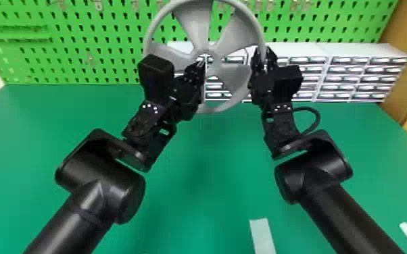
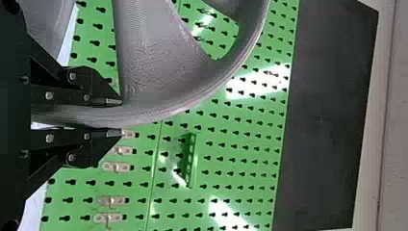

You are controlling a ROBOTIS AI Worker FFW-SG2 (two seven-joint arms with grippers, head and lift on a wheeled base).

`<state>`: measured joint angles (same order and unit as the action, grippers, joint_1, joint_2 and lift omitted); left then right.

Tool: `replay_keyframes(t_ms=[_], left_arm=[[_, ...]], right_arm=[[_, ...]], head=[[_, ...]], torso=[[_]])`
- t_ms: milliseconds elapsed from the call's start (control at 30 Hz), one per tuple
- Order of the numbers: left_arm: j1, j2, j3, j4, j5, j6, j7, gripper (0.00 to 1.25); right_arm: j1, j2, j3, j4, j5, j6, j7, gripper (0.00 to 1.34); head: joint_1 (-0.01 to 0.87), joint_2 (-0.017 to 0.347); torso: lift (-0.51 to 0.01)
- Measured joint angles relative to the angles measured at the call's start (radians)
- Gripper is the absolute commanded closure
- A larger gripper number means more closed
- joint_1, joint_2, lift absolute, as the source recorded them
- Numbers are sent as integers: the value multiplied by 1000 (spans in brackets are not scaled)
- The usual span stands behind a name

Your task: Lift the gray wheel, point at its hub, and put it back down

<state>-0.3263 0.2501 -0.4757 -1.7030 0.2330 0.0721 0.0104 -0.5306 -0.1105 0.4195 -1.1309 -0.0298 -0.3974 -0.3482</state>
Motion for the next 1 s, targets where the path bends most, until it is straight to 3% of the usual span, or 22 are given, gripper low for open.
replay_keyframes(t_ms=[400, 667, 1000], left_arm=[[116, 22, 76, -179, 9, 67, -39, 1220], [229, 24, 221, -269, 15, 114, -47, 1220], [330, 21, 425, -292, -23, 130, -55, 1220]], right_arm=[[0, -2, -14, -8, -5, 20, 0, 1328], [9, -6, -33, -20, -7, 29, 0, 1328], [17, -9, -41, -35, -7, 31, 0, 1328]], head=[[692, 48], [692, 48], [692, 48]], torso=[[-88], [-88], [-88]])
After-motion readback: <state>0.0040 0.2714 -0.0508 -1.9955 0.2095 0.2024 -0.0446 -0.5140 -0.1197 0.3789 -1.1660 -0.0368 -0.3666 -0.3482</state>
